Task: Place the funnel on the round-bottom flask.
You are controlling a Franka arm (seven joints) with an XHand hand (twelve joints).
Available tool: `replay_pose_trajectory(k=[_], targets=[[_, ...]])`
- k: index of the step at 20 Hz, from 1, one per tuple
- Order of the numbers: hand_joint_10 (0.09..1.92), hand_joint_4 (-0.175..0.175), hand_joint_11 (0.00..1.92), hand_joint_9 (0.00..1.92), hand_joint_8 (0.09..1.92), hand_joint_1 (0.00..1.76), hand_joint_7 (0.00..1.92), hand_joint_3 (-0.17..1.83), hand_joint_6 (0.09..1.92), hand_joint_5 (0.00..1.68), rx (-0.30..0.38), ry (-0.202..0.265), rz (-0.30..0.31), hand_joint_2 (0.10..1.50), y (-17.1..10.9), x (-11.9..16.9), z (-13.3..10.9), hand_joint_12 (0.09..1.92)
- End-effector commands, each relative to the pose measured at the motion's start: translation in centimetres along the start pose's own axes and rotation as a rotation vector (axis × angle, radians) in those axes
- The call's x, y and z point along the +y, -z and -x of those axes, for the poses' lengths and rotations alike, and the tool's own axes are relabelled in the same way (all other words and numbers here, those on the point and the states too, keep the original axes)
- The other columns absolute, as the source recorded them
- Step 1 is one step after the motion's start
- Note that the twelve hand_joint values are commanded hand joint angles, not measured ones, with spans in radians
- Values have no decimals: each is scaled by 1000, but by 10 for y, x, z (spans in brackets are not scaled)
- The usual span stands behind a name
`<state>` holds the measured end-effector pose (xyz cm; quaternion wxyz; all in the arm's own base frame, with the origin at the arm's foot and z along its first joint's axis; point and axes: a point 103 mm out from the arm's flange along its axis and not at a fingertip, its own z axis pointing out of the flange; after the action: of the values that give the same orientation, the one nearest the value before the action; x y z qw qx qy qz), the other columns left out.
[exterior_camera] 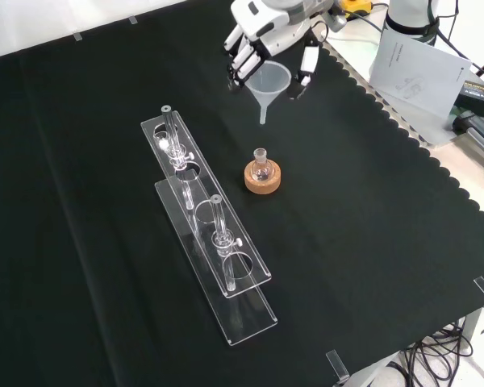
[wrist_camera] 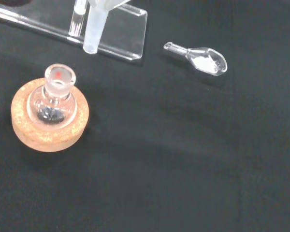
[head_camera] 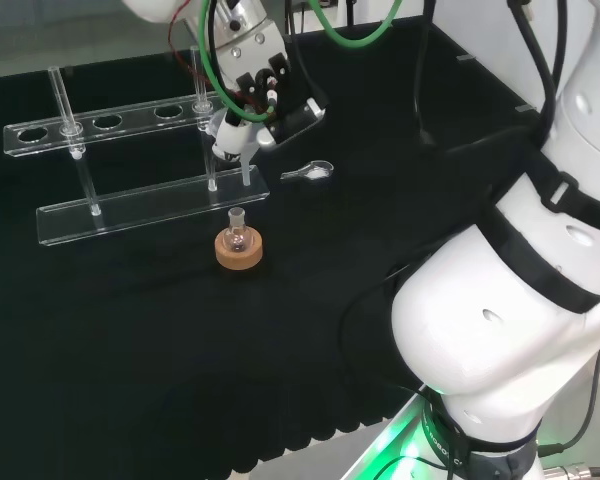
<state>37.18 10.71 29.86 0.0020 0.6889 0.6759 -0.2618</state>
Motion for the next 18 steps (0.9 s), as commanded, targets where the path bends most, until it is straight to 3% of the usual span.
replay_pose_trajectory(k=[1,18], targets=[[617,-44,520,965,741,665,686,474,220,623,-5,7,-9,850,-11,17,-14,1274],[622,-49,520,960,745,664,678,476,237,612,-4,2,-7,853,-29,33,-28,1274]])
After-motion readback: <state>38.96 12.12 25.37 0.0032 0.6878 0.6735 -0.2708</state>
